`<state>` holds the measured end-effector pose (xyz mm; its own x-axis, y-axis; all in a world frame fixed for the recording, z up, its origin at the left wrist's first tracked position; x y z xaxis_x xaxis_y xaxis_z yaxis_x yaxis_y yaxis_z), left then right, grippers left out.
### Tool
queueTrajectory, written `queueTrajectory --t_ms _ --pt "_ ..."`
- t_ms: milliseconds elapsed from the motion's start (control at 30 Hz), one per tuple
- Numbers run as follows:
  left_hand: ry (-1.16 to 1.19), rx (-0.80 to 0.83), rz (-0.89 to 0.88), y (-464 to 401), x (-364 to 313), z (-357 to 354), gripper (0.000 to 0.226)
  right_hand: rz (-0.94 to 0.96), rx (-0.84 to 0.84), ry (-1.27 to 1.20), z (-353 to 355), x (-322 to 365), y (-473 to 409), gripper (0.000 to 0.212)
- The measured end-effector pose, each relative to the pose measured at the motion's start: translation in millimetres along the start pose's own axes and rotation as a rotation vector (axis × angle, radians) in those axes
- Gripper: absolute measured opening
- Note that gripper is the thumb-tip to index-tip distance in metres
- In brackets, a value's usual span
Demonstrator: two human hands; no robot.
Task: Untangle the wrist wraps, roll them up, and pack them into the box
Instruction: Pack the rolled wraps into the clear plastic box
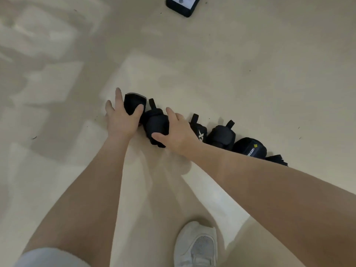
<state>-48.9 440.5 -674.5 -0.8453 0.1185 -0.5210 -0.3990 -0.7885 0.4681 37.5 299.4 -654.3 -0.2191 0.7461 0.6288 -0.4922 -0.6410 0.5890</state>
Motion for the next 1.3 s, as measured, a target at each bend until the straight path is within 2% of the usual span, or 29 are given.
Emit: queueTrajectory --t_ms 100,233,333,433,500,567,633,733,833,900,967,1067,1167,1233,1300 --pt "-0.016 0.105 0.005 -16 6 -10 0.080 -0.091 -0.027 -0.098 -18 4 -21 0.091" --pt "-0.255 0.085 -0.113 -26 13 -12 0.083 -0.153 -0.099 -0.158 -31 3 -34 0.084" --pt "-0.225 0.115 -0.146 -33 7 -10 0.086 -0.185 -0.088 -0.243 -25 0 -36 0.080" --pt "-0.138 0.169 -0.093 -32 -3 -6 0.083 -0.202 -0.095 -0.398 2 1 -26 0.067" --pt "-0.018 0.179 -0.005 -25 -11 -5 0.074 -0.173 -0.111 -0.530 31 -4 -12 0.061" --pt "0.293 0.198 0.089 -4 -30 -10 0.061 -0.125 -0.112 -0.688 62 -17 11 0.055" --pt "0.553 0.221 0.096 23 -63 -18 0.047 -0.078 -0.136 -0.822 95 -40 34 0.047" --pt "0.679 0.406 0.044 74 -118 -46 0.032 -0.073 -0.270 -0.904 140 -97 78 0.044" --pt "0.510 0.549 0.023 131 -155 -92 0.033 -0.178 -0.457 -0.977 170 -175 135 0.046" --pt "0.364 0.599 0.002 171 -181 -120 0.032 -0.245 -0.479 -0.982 185 -219 179 0.048" --pt "0.275 0.686 -0.032 221 -219 -141 0.019 -0.285 -0.469 -0.944 208 -252 230 0.052" --pt "0.103 0.763 -0.147 313 -287 -163 0.011 -0.316 -0.532 -1.007 249 -286 319 0.059" --pt "-0.109 0.786 -0.375 410 -349 -180 0.027 -0.365 -0.628 -1.165 278 -309 416 0.069" --pt "-0.215 0.863 -0.493 474 -377 -191 0.034 -0.435 -0.706 -1.277 286 -321 479 0.065" --pt "-0.246 0.989 -0.512 534 -395 -197 0.034 -0.529 -0.794 -1.383 290 -328 540 0.055"
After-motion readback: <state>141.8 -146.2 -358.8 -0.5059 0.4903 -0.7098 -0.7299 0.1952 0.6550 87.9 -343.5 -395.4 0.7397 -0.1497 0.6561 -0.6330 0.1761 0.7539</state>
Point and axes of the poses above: each hand's wrist, its own y-axis away from the middle knuckle, its own z-axis out of the back of the hand, x = y × z, the point moved 6 cm from there along -y, towards the middle knuckle, and after that the axes turned 5 degrees about -y, right-handed, at the moved point
